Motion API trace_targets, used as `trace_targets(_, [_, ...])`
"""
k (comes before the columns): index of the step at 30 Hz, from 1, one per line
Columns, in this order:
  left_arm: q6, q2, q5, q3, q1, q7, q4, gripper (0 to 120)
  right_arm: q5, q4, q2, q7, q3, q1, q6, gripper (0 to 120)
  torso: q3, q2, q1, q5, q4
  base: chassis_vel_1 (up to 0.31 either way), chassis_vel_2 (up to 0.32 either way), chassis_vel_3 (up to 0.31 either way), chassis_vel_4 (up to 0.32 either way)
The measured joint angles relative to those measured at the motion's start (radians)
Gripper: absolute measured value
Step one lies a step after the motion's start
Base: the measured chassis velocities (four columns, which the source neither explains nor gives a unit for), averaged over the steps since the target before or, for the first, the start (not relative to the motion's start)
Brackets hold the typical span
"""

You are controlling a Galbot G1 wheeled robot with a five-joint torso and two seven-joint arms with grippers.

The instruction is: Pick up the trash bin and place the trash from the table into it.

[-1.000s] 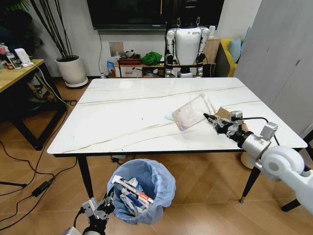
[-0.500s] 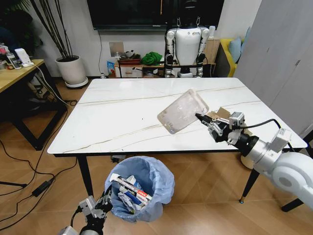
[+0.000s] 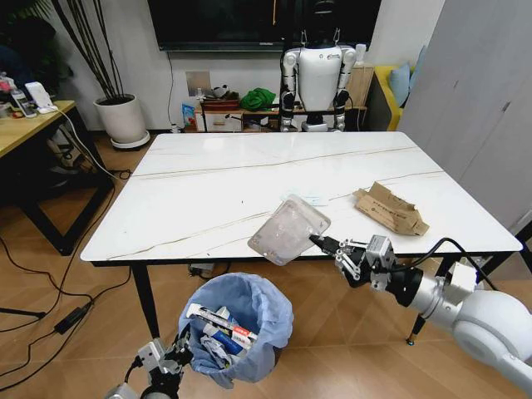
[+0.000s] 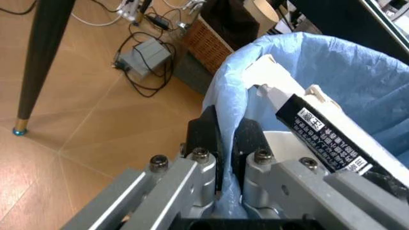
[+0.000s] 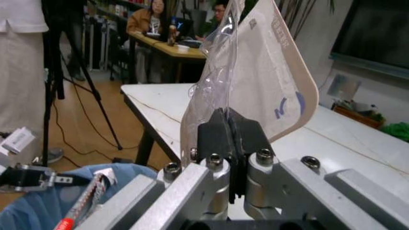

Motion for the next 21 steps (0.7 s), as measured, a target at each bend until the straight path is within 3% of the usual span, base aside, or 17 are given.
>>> trace_targets(21, [-0.015,-0.038,0.035,0.057,-0.035,0.027,0.031,0,-0.105,0.045,-0.049,0.000,-0.038,-0.097,0.029,0,0.000,0.000,0.000,0.0000,0.0000,0.000,0.000,0.000,0.000])
